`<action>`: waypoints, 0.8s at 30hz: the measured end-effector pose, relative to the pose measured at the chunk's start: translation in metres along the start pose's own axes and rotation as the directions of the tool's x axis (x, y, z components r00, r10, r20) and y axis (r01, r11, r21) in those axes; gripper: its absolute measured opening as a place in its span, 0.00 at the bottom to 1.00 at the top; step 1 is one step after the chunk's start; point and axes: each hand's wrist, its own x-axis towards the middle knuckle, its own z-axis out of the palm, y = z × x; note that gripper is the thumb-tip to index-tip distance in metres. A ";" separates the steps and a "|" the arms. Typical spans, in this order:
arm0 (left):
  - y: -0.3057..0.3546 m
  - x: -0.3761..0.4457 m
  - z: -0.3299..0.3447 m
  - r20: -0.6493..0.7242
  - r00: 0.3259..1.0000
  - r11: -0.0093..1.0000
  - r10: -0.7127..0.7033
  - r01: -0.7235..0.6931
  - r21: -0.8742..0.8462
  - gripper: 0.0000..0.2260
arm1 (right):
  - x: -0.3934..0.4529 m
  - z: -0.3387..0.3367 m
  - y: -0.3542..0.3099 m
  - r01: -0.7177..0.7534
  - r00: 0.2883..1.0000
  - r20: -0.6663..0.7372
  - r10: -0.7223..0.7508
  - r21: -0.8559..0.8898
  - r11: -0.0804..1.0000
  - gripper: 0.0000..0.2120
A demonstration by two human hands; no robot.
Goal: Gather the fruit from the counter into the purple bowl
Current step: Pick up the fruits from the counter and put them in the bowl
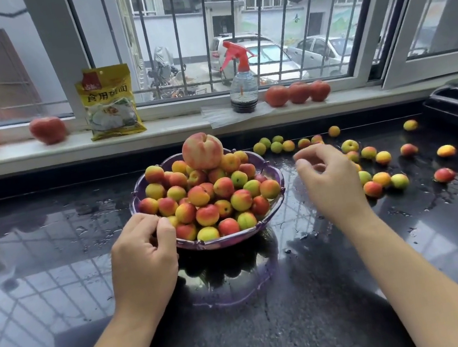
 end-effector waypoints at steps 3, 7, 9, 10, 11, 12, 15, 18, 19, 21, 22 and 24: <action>-0.001 0.000 0.000 0.001 1.000 1.000 0.001 -0.001 0.001 0.18 | 0.010 -0.007 0.028 -0.163 0.981 0.024 0.194 -0.449 0.878 0.13; 0.001 -0.001 0.000 -0.004 1.000 1.000 0.000 0.000 0.013 0.17 | 0.012 -0.018 0.052 -0.314 0.891 0.022 0.453 -0.689 0.653 0.21; 0.002 -0.001 0.000 -0.004 1.000 1.000 0.000 0.000 0.017 0.17 | 0.012 -0.021 0.058 -0.359 0.856 0.015 0.516 -0.702 0.615 0.23; 0.002 -0.001 0.000 -0.003 1.000 1.000 0.001 -0.001 0.019 0.17 | 0.012 -0.022 0.059 -0.376 0.845 0.012 0.535 -0.698 0.609 0.24; 0.002 -0.002 -0.001 -0.003 1.000 1.000 0.003 -0.003 0.020 0.17 | 0.012 -0.021 0.059 -0.384 0.842 0.008 0.540 -0.694 0.609 0.24; 0.002 -0.002 -0.001 -0.002 1.000 1.000 0.003 -0.003 0.020 0.17 | 0.012 -0.021 0.060 -0.388 0.845 -0.003 0.534 -0.691 0.610 0.22; 0.002 -0.001 0.000 -0.001 1.000 1.000 0.002 -0.002 0.016 0.17 | 0.015 -0.022 0.063 -0.393 0.878 -0.083 0.471 -0.688 0.610 0.18; 0.002 -0.001 0.001 -0.003 1.000 1.000 -0.003 0.003 0.018 0.18 | 0.016 -0.025 0.068 -0.405 0.861 -0.075 0.504 -0.700 0.588 0.18; 0.002 -0.001 0.000 -0.003 1.000 1.000 -0.005 0.005 0.018 0.18 | 0.016 -0.025 0.070 -0.396 0.852 -0.048 0.521 -0.709 0.583 0.18; 0.002 -0.001 0.000 -0.005 1.000 1.000 -0.005 0.005 0.017 0.18 | 0.018 -0.025 0.070 -0.365 0.874 -0.019 0.486 -0.687 0.628 0.16; 0.003 -0.001 0.000 -0.007 1.000 1.000 -0.007 0.007 0.016 0.18 | 0.019 -0.025 0.067 -0.333 0.906 -0.009 0.423 -0.631 0.700 0.14; 0.003 -0.001 0.000 -0.006 1.000 1.000 -0.015 0.015 0.013 0.18 | 0.018 -0.021 0.048 -0.211 0.972 0.019 0.233 -0.361 0.908 0.12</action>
